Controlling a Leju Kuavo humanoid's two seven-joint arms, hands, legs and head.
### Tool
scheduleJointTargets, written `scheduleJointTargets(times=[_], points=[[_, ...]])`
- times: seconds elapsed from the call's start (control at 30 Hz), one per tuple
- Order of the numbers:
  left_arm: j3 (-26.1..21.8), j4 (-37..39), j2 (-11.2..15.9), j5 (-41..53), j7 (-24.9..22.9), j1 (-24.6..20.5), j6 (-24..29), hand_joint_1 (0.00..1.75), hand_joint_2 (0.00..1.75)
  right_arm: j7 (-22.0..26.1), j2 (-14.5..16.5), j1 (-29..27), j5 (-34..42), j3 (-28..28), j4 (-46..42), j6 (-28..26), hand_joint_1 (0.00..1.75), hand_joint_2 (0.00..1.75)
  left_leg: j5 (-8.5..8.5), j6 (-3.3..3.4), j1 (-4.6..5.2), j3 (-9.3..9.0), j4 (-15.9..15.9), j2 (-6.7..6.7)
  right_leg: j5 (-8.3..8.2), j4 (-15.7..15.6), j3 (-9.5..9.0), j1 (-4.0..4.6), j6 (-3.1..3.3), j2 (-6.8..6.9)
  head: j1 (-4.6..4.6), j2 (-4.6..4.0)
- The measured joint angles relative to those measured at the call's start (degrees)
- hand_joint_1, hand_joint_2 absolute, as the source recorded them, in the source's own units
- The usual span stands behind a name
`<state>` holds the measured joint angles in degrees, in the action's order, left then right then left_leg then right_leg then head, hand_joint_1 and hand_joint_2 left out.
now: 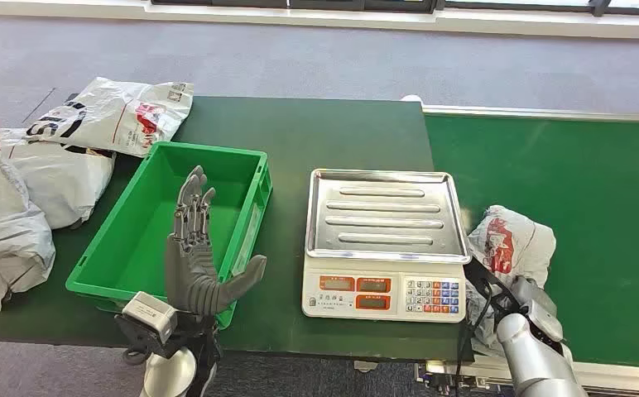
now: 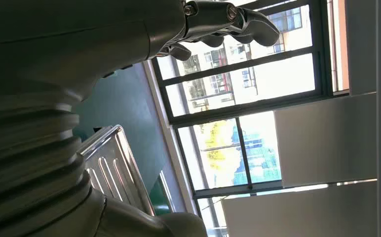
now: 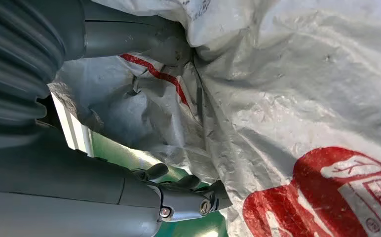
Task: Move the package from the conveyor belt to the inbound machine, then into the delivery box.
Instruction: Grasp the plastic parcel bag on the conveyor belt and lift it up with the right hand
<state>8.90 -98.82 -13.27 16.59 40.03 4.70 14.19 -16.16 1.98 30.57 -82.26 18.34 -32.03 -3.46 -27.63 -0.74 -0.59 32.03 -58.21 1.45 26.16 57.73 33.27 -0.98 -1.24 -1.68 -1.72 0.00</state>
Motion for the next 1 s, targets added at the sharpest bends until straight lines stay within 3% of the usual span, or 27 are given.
scheduleJointTargets(times=[0.53,0.7,0.9,1.0], points=[[0.0,-1.3,0.0,0.2,-0.8,0.2,0.0,0.00,1.75,0.6,-0.2,-0.2,1.7,-1.1,-1.0,-4.4,1.75,1.75,0.07,0.04,0.01,-0.02,0.0,0.12,-0.11,0.0,-0.17,-0.02,-0.04,0.04,0.01,0.00],[0.0,-2.8,-0.1,0.4,-1.0,1.4,0.5,0.00,1.75,2.0,0.7,-3.9,2.0,-1.6,-8.7,-13.8,1.75,1.75,0.08,0.04,0.00,0.29,0.0,0.34,-0.11,0.0,0.06,-0.07,-0.04,0.25,0.01,0.00],[0.0,-3.7,-0.2,0.5,-1.0,2.3,1.7,0.00,1.75,9.7,3.4,-11.2,4.7,-2.6,-30.0,-29.8,1.75,1.75,0.07,0.02,0.01,0.44,0.0,0.41,-0.04,0.0,0.27,-0.06,-0.03,0.28,0.00,0.00],[0.0,-3.7,-0.2,0.6,-1.0,2.3,1.9,0.00,1.75,13.0,4.6,-14.4,6.4,-2.9,-38.9,-34.0,1.75,1.75,0.05,0.01,0.01,0.47,0.0,0.41,0.00,0.0,0.29,-0.05,-0.02,0.29,0.00,0.00]])
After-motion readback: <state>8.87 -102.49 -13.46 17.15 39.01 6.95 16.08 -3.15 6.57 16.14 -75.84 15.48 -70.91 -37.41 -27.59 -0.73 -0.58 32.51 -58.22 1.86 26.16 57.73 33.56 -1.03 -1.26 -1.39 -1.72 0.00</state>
